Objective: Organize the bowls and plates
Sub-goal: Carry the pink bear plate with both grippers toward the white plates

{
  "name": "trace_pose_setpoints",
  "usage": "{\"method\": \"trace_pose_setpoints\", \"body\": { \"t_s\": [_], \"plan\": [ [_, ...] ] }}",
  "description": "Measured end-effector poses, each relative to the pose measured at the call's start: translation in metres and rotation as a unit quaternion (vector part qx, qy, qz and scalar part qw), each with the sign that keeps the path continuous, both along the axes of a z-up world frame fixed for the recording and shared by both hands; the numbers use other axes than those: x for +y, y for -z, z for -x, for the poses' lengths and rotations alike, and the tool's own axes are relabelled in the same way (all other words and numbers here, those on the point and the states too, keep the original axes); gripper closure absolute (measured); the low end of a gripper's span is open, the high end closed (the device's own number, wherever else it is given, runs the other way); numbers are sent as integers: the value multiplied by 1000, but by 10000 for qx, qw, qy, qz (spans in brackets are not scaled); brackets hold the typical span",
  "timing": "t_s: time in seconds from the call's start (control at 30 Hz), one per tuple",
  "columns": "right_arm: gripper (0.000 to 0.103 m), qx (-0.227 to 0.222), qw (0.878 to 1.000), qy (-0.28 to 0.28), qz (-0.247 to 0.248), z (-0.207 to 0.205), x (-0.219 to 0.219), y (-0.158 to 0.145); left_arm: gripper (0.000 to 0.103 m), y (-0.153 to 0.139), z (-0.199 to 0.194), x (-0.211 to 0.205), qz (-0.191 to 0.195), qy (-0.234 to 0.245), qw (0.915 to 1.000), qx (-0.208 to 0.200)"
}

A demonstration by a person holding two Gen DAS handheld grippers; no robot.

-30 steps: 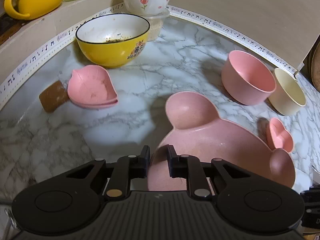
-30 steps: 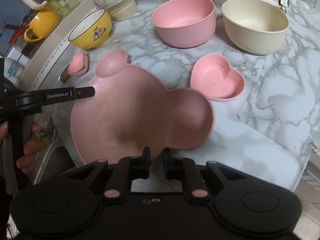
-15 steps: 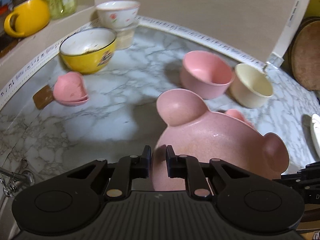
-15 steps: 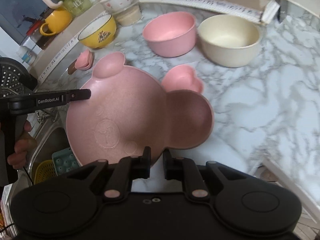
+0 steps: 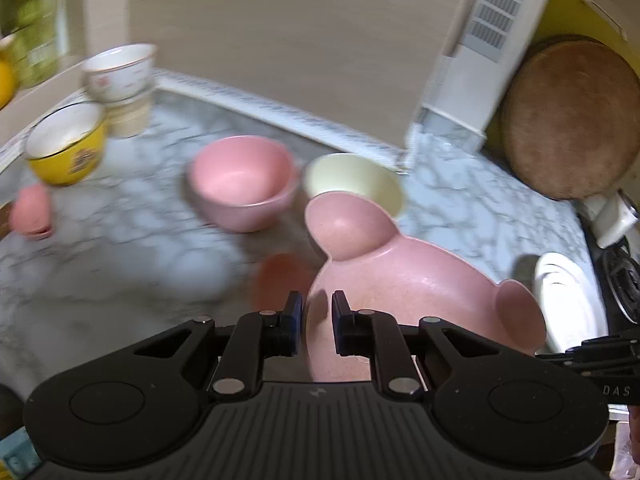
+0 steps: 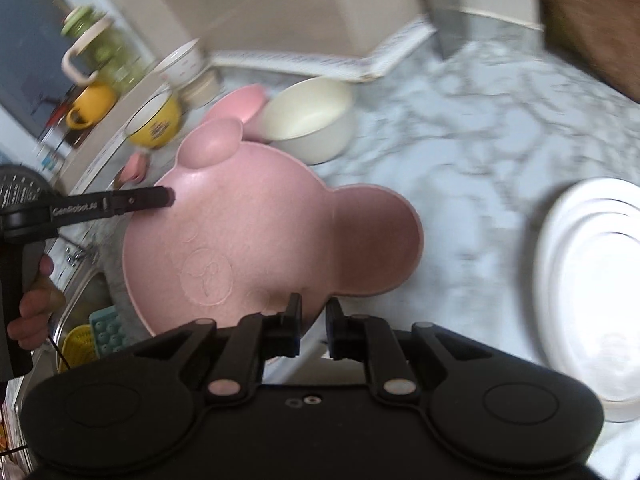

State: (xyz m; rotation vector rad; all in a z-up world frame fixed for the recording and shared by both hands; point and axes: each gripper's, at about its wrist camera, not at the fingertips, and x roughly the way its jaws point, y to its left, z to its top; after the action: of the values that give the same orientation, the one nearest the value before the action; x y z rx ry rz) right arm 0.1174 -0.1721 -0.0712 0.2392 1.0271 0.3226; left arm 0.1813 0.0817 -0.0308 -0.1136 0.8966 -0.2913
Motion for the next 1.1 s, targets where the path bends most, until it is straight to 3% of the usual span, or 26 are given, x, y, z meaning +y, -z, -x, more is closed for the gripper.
{"method": "trace_pose_setpoints", "body": {
  "t_s": [0.6, 1.1],
  "plan": [
    [91, -353, 9953, 698, 564, 29, -178, -10, 88, 7, 8, -180, 382, 685, 9968, 119],
    [91, -343, 9929, 902, 694, 24, -255, 12, 88, 29, 6, -264, 245, 819, 9960, 250]
  ]
}}
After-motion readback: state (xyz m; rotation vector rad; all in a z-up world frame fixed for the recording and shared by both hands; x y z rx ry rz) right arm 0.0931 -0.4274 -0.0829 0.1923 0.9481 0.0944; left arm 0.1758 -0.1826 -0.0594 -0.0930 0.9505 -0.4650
